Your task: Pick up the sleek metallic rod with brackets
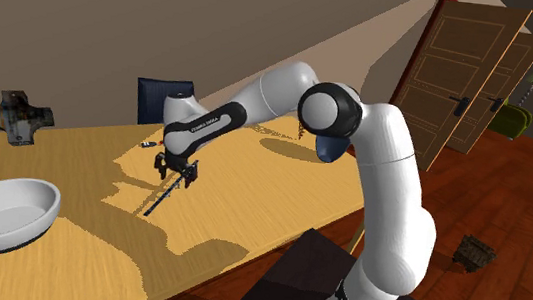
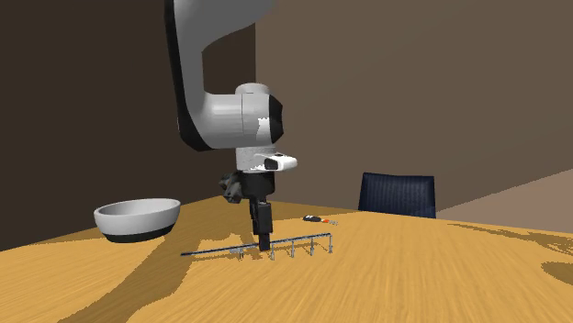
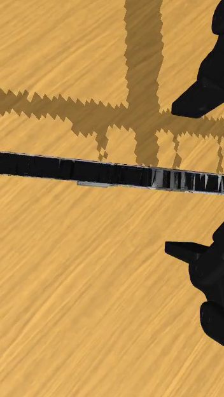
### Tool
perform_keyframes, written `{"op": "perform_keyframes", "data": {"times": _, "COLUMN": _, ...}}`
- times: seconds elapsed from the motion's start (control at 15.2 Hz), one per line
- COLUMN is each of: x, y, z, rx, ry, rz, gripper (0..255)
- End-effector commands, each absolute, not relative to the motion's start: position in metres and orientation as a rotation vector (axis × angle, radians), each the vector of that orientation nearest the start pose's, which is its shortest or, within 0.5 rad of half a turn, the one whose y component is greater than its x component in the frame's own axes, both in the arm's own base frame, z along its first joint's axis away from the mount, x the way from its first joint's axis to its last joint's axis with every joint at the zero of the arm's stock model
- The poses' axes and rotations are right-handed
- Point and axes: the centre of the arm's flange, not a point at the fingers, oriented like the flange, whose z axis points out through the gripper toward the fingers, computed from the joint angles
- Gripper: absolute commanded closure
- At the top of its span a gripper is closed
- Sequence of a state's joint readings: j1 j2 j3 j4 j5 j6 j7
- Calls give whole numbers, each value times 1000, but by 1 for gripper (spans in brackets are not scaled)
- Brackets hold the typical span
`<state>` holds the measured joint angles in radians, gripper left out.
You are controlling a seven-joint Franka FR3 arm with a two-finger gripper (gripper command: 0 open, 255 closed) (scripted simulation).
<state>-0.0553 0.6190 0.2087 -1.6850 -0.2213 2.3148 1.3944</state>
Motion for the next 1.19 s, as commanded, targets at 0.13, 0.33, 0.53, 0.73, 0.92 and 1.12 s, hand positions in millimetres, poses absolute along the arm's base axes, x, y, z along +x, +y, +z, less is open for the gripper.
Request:
{"op": "perform_keyframes", "data": {"times": 0.13, "x": 676, "y": 85, "z": 234, "rx": -2660, "ry": 1691, "rz": -83, "gripper": 0}}
{"op": "perform_keyframes", "data": {"times": 0.33, "x": 675, "y": 85, "z": 234, "rx": -2660, "ry": 1691, "rz": -83, "gripper": 255}}
{"op": "perform_keyframes", "data": {"times": 0.53, "x": 675, "y": 85, "z": 234, "rx": -2660, "ry": 1691, "rz": -83, "gripper": 255}}
{"op": "perform_keyframes", "data": {"times": 0.73, "x": 675, "y": 85, "z": 234, "rx": -2660, "ry": 1691, "rz": -83, "gripper": 255}}
{"op": "perform_keyframes", "data": {"times": 0.92, "x": 676, "y": 85, "z": 245, "rx": -2660, "ry": 1691, "rz": -83, "gripper": 255}}
{"op": "perform_keyframes", "data": {"times": 1.12, "x": 676, "y": 85, "z": 261, "rx": -2660, "ry": 1691, "rz": -83, "gripper": 255}}
